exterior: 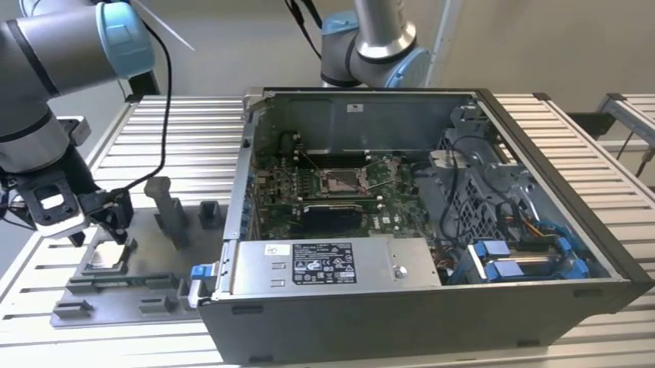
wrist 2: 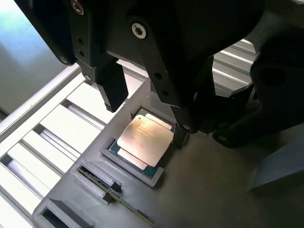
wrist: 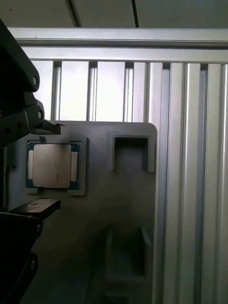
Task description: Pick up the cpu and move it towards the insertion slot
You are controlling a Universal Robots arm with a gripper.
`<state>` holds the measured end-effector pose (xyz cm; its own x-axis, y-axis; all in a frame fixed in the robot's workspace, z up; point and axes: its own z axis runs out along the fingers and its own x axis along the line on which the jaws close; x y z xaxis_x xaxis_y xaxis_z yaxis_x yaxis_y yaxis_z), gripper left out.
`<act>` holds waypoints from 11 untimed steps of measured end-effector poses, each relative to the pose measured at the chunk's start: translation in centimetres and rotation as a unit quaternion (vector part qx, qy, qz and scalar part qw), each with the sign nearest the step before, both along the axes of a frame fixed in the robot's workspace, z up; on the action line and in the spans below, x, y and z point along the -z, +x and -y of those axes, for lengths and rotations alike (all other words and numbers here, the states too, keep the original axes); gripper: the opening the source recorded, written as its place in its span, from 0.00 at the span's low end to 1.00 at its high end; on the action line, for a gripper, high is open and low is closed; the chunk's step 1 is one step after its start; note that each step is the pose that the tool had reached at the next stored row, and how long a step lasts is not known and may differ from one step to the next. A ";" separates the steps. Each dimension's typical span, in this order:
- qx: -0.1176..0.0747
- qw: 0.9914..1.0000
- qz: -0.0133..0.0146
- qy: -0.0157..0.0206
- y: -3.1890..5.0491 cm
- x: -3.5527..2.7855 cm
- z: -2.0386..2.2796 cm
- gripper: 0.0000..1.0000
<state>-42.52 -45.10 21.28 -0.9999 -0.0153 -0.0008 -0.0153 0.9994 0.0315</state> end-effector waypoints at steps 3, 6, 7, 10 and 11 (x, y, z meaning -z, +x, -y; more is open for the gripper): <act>0.000 1.000 0.000 0.000 0.00 0.41 0.14 1.00; 0.000 1.000 0.000 0.000 0.00 0.80 0.26 1.00; 0.000 1.000 0.000 0.000 0.00 0.91 0.30 1.00; 0.000 1.000 0.000 0.000 0.00 1.27 0.40 1.00; 0.000 1.000 0.000 0.000 0.00 1.38 0.42 1.00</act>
